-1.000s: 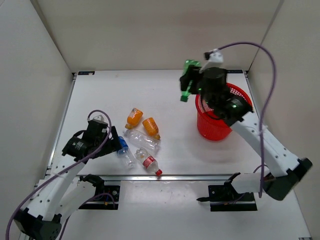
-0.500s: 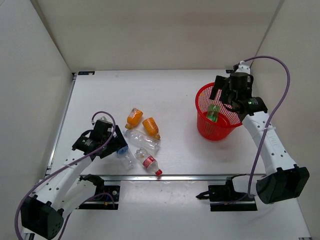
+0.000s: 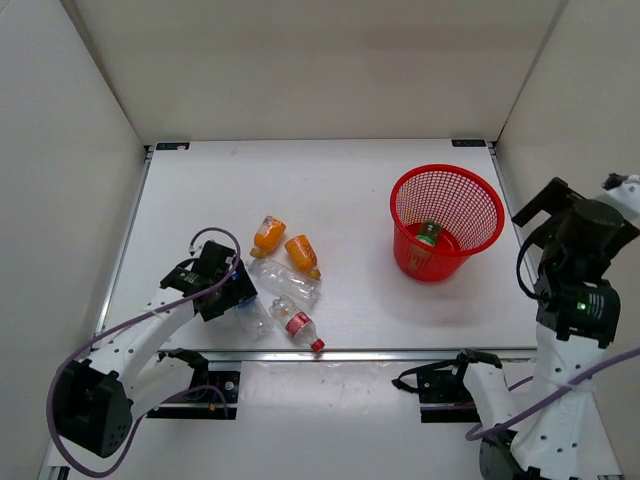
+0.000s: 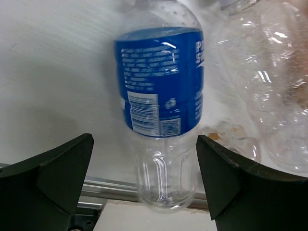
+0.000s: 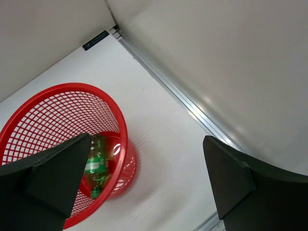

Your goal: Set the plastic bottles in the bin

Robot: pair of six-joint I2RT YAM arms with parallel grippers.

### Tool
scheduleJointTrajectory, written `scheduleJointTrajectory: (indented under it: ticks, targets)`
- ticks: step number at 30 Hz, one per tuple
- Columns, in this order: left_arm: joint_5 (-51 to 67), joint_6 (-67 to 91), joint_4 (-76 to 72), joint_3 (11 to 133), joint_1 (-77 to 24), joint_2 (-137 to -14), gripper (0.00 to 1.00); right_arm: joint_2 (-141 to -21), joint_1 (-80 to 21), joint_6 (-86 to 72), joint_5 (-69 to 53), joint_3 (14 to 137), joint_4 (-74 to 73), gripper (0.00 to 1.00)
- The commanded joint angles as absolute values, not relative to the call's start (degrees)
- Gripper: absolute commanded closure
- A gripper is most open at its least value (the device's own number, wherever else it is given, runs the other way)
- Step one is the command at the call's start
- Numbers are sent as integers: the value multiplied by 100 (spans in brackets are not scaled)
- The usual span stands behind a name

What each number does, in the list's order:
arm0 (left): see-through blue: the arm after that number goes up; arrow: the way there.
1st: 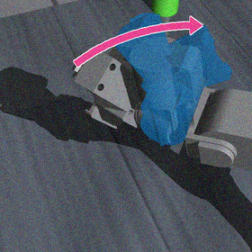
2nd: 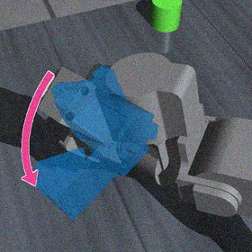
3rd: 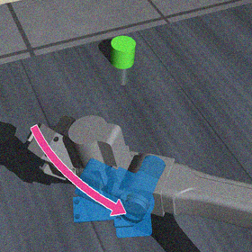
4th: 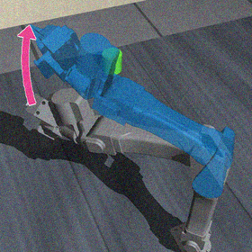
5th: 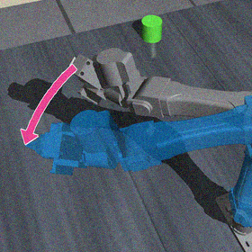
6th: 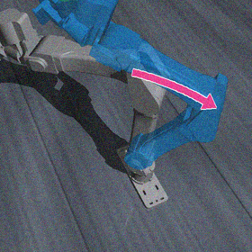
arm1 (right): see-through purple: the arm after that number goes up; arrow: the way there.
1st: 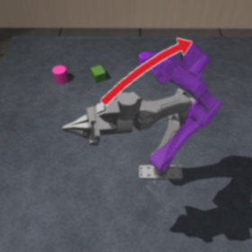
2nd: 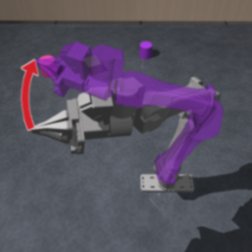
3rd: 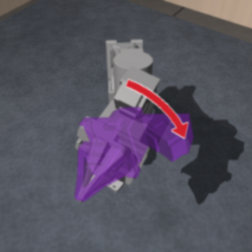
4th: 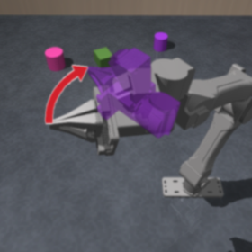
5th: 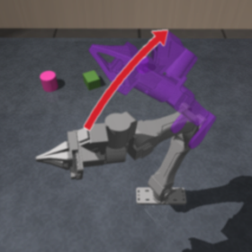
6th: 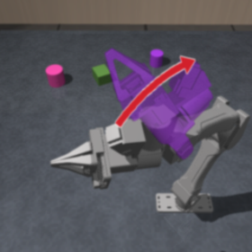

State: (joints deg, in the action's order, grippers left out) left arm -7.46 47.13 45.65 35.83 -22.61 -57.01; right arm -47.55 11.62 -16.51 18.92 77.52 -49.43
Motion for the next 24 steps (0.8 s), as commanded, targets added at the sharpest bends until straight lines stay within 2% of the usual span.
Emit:
scheduleJointTrajectory:
  ticks: [1,6,9,11,15,20,24]
  targets:
    - [-914,4886,4247,3341,-2294,-5800,1,-4589,1388,-1748,2152,7735,-5396,1]
    - [-686,4957,3710,3208,-2338,-6178,5,-4351,1152,-2083,2688,7734,-5958,1]
    - [-816,4931,3726,3199,-2277,-6232,20,-4202,985,-2416,3084,7586,-6099,1]
    - [-861,4896,3814,3164,-2154,-6065,35,-4026,906,-2522,3268,7366,-6100,1]
    - [-1010,4773,4261,3444,-1899,-5434,60,-3841,975,-2628,3559,6822,-6074,0]
    - [-1617,4457,5079,4830,-2117,-5273,64,-3779,1685,-2383,2981,5724,-5732,1]
    - [-1862,4105,5361,6025,-2451,-5877,67,-3762,2679,-1969,2015,5353,-5494,1]
